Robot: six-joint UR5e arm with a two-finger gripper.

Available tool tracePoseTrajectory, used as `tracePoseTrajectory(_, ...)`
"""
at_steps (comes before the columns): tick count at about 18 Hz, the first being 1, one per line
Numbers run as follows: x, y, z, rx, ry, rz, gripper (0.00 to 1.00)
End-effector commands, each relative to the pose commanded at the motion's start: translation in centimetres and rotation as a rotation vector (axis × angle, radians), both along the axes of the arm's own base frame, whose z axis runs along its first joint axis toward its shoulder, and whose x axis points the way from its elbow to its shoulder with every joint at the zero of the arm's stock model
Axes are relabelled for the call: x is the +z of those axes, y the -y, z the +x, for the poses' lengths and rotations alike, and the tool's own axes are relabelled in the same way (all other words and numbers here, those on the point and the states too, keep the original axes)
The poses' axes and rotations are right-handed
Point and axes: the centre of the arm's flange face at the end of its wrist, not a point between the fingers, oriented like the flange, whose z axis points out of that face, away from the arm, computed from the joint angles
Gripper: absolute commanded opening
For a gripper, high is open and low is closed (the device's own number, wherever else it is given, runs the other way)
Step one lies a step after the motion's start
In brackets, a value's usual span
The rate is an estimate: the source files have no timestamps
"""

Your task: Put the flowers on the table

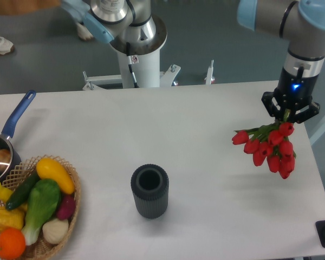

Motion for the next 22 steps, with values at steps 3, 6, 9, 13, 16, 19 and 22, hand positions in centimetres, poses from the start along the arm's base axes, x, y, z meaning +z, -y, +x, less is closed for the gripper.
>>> tracePoseTrajectory(3, -2.0, -1.4, 1.6, -0.024, 0.012, -0.045, 0.00)
tracePoseTrajectory(6, -3.1, -2.3, 1.8, -0.035, 0.021, -0.078, 0.00)
tracePoseTrajectory(9, -4.2, -3.3, 2.2, -0.041, 0.031, -0.106, 0.00)
tracePoseTrajectory(13, -8.1, -4.7, 4.4, 0.037, 0.108, -0.135, 0.00)
tracePoseTrajectory(16, -8.9, -5.8, 4.9, 0.026, 0.079, -0.186, 0.00)
tracePoseTrajectory(19, -9.9, -6.6, 5.3, 0.014, 0.089, -0.195, 0.07)
tracePoseTrajectory(22, -10.6, -7.4, 5.8, 0.012, 0.099, -0.199, 0.12)
